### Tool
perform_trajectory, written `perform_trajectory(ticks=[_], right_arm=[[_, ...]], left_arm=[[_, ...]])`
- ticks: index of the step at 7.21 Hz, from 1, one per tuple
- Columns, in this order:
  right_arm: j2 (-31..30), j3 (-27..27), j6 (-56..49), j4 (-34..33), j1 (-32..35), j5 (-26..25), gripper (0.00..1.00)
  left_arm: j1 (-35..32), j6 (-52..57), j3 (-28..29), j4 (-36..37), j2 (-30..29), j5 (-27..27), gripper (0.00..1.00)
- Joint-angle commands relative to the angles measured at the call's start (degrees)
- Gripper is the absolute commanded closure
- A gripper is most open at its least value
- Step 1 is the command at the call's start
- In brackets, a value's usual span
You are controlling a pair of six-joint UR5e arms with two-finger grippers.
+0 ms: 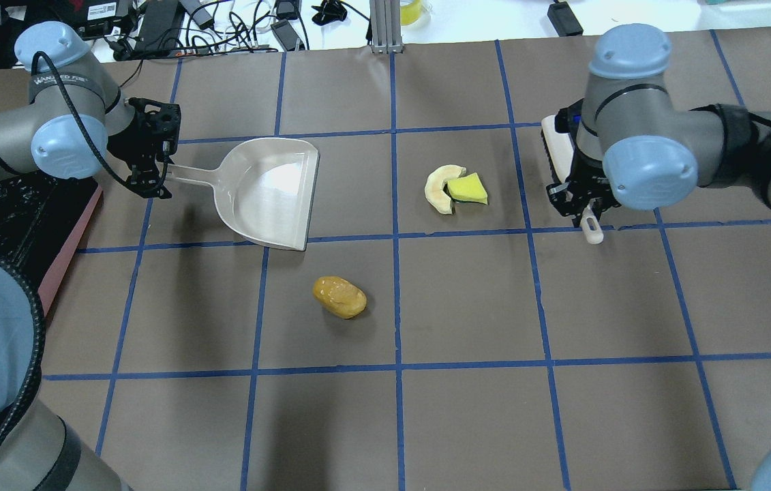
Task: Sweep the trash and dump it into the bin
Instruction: 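Sweep the banana peel and sponge into the dustpan with the right-held brush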
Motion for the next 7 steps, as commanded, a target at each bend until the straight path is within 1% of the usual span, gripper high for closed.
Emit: perform_trajectory(ticks=[1, 2, 3, 4, 6, 7], right_arm=[[1.4, -0.4, 14.4, 1.8, 8.2, 3.1, 1.00], [2.6, -0.5, 18.2, 1.2, 10.4, 4.8, 1.00], [3.9, -0.5, 18.4, 1.3, 11.2, 5.1, 1.00], [4.9, -1.4, 18.3, 1.1, 12.8, 6.5, 1.00], [9.7, -8.8, 19.7, 1.6, 18.3, 9.1, 1.00], [12.3, -12.4, 21.4, 1.6, 22.1, 10.9, 1.00]], left_arm=[[-0.3, -0.9, -0.2, -0.1, 0.5, 0.0, 0.53], [-0.3, -0.8, -0.2, -0.2, 0.8, 0.2, 0.52], [-0.3, -0.5, -0.2, -0.3, 1.3, 0.3, 0.52], [-0.2, -0.5, -0.1, -0.3, 1.3, 0.4, 0.41], [-0.3, -1.0, -0.3, -0.8, 0.3, 0.0, 0.48], [-0.3, -0.9, -0.2, -0.8, 0.6, 0.2, 0.67]])
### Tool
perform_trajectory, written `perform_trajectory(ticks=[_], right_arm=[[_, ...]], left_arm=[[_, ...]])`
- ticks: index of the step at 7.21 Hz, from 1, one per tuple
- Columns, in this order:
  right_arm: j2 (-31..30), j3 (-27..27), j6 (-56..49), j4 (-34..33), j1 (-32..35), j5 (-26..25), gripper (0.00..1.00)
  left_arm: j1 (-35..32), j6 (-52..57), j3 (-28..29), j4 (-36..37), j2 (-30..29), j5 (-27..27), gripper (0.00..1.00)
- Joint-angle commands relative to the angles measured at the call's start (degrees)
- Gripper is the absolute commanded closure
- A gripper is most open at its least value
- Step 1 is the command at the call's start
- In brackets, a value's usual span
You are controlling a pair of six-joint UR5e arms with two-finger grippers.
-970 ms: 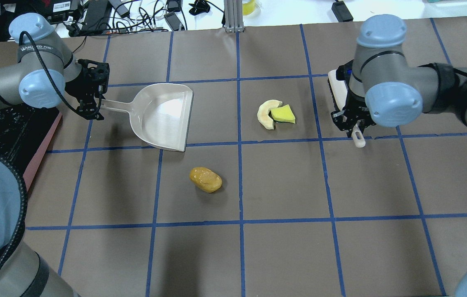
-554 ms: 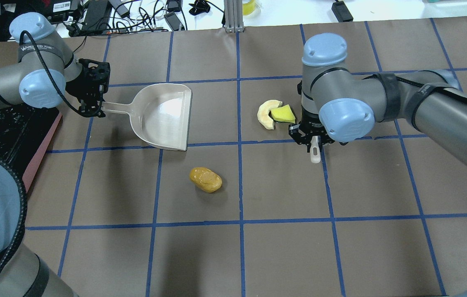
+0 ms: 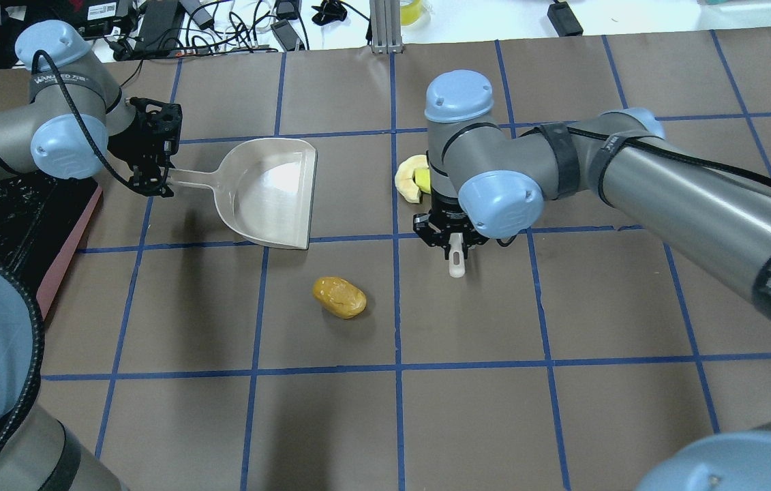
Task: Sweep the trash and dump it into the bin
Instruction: 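Sweep the banana peel and sponge into the dustpan with the right-held brush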
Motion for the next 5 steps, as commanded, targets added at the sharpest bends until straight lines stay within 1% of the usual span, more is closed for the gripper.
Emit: perform_trajectory(ticks=[1, 2, 3, 4, 5], right_arm=[[6.2, -8.5, 1.6, -0.5, 6.9, 5.7, 1.00], [10.0, -13.5, 0.9, -0.5, 9.5, 7.7, 1.00], [13.6, -18.2, 1.6, -0.6, 13.4, 7.8, 1.00], [16.1, -22.6, 1.9, -0.3, 15.5, 8.0, 1.00], [17.1, -25.1, 2.0, 0.0, 16.4, 8.1, 1.00]], left_arm=[[0.0, -0.3, 0.0, -0.2, 0.2, 0.2, 0.77], [0.0, -0.3, 0.0, -0.4, 0.2, 0.2, 0.77], [0.0, -0.3, 0.0, -0.4, 0.2, 0.1, 0.79], [0.0, -0.3, 0.0, -0.4, 0.2, 0.1, 0.83], [0.0, -0.3, -0.1, -0.4, 0.2, 0.1, 0.84]])
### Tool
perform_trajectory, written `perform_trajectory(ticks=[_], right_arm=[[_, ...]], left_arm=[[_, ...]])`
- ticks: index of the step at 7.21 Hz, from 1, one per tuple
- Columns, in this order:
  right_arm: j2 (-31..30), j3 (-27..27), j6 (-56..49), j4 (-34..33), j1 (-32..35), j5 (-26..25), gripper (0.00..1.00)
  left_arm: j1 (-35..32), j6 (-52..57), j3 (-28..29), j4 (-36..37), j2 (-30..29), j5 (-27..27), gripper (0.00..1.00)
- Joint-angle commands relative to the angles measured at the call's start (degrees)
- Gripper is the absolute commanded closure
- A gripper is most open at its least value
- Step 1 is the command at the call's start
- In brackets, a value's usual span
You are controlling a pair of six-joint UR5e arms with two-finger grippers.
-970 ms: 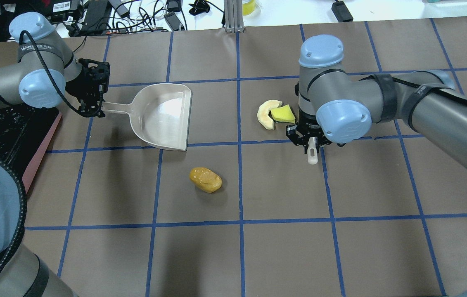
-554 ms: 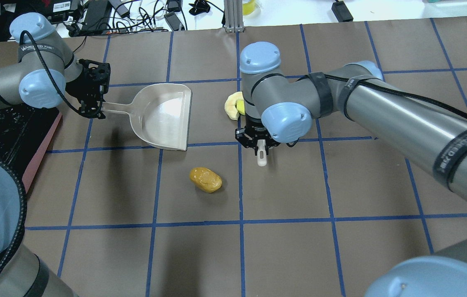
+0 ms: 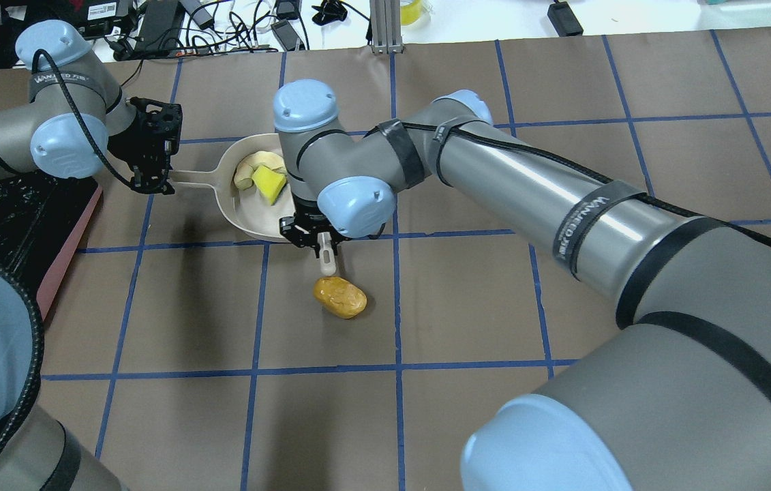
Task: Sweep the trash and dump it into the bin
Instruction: 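Sweep the banana peel and sponge into the dustpan with the right-held brush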
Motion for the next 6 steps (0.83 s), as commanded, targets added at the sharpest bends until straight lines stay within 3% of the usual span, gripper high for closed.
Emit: perform_trajectory(ticks=[1, 4, 5, 6], right_arm=[[1.8, -4.6, 0.2, 1.2, 2.5, 0.5, 0.99], [-8.4, -3.0, 4.3, 15.4, -1.4, -3.2, 0.97], [-13.4, -0.4, 8.9, 20.9, -3.0, -3.3, 0.99], [-18.7, 5.3, 11.9, 22.0, -3.5, -4.6, 1.00]], left_arm=[[0.0, 0.0, -0.1, 0.0, 0.2, 0.0, 0.84], [0.2, 2.4, -0.8, -0.9, 1.7, 0.4, 0.92], [0.4, 7.1, -2.9, -2.0, 3.5, 1.5, 0.92], [1.6, 8.6, -6.8, -2.1, 5.9, 2.1, 0.92]])
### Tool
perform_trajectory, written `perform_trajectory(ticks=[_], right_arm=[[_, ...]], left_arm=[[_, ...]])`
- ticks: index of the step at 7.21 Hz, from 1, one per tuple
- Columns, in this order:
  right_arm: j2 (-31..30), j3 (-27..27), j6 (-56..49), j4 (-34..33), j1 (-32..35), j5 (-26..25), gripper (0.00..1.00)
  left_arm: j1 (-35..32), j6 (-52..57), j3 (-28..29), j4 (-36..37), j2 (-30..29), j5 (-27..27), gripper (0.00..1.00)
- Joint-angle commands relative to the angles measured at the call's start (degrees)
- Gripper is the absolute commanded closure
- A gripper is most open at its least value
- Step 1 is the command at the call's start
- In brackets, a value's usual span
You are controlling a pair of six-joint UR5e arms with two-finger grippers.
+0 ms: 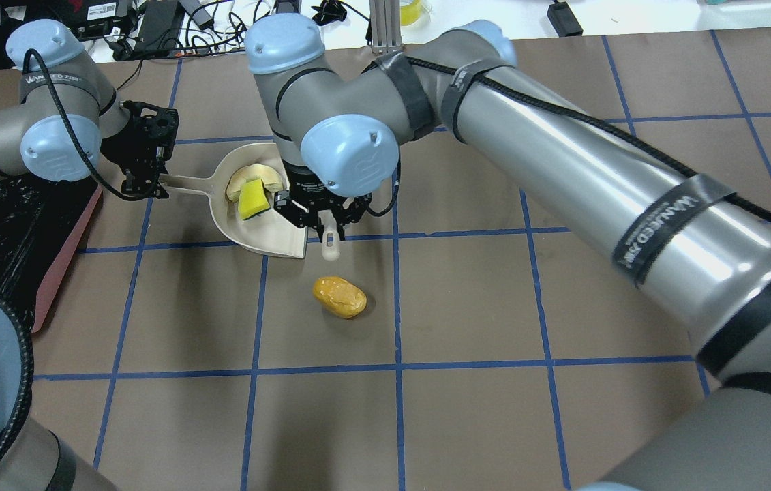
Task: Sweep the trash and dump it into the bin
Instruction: 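Sweep the banana peel and sponge into the dustpan with the right-held brush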
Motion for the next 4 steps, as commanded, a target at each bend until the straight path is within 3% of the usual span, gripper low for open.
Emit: perform_trajectory(ticks=[1, 3, 4], right_arm=[[-12.9, 12.0, 6.6, 3.3, -2.3, -1.1, 1.00], [-18.8, 23.4, 13.5, 0.4, -2.3, 0.1, 1.00], [-19.2, 26.8, 18.9, 0.2, -2.0, 3.7, 1.00]], left_arm=[[1.2, 3.0, -7.5, -0.5, 5.4, 2.7, 0.92], [1.9, 4.3, -15.7, 1.3, 11.8, 3.0, 0.92], [3.8, 3.3, -18.8, 2.0, 13.8, 2.9, 0.92]])
